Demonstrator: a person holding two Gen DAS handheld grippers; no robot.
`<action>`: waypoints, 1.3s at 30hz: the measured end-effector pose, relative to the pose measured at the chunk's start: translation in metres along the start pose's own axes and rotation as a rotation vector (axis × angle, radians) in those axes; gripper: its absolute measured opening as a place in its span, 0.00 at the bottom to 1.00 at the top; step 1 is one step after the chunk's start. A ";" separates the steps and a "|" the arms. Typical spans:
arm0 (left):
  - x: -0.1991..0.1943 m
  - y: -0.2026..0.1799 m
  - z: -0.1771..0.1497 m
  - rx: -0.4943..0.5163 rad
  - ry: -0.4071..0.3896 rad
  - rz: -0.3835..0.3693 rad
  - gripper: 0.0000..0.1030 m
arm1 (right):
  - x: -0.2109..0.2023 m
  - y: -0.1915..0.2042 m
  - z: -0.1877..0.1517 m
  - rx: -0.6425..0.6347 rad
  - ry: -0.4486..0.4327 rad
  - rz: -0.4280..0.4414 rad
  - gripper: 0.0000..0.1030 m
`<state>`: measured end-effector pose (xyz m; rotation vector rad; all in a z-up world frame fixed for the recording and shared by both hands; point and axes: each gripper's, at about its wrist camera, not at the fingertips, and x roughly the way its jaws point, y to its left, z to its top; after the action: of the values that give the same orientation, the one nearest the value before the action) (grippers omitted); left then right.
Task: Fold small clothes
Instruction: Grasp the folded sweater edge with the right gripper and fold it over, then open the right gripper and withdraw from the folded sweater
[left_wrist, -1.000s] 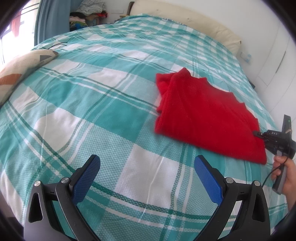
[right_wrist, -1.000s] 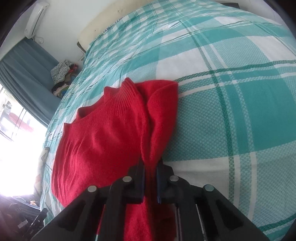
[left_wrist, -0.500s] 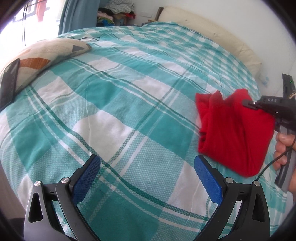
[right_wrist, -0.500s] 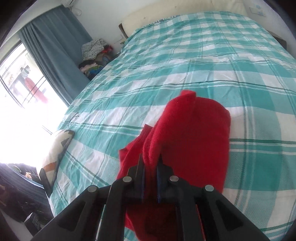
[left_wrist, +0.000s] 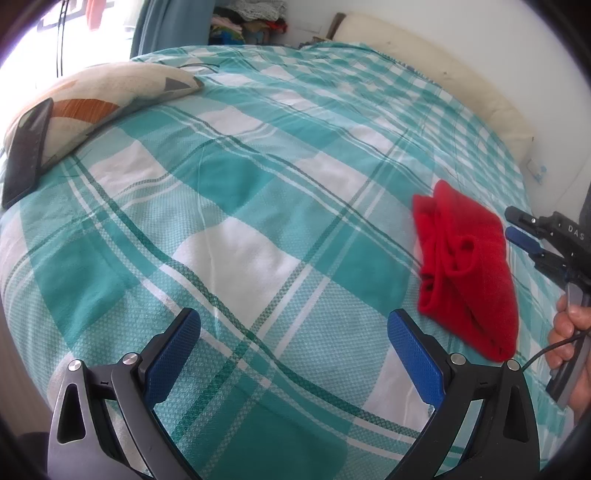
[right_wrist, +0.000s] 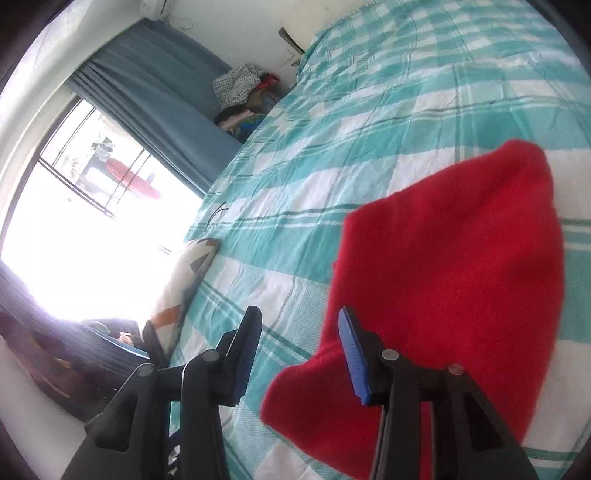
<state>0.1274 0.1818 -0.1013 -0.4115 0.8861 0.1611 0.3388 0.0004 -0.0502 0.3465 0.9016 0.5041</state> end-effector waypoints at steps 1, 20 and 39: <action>0.000 -0.001 0.000 -0.002 0.004 -0.004 0.99 | -0.006 0.004 -0.001 -0.078 -0.001 -0.084 0.43; 0.001 -0.016 -0.005 0.057 0.005 -0.008 0.99 | -0.032 0.051 -0.093 -0.489 0.017 -0.195 0.19; -0.008 -0.054 -0.024 0.190 -0.020 0.033 0.99 | -0.116 0.007 -0.202 -0.359 -0.048 -0.379 0.67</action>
<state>0.1221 0.1230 -0.0934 -0.2181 0.8802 0.1102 0.1126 -0.0421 -0.0872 -0.1390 0.7882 0.2957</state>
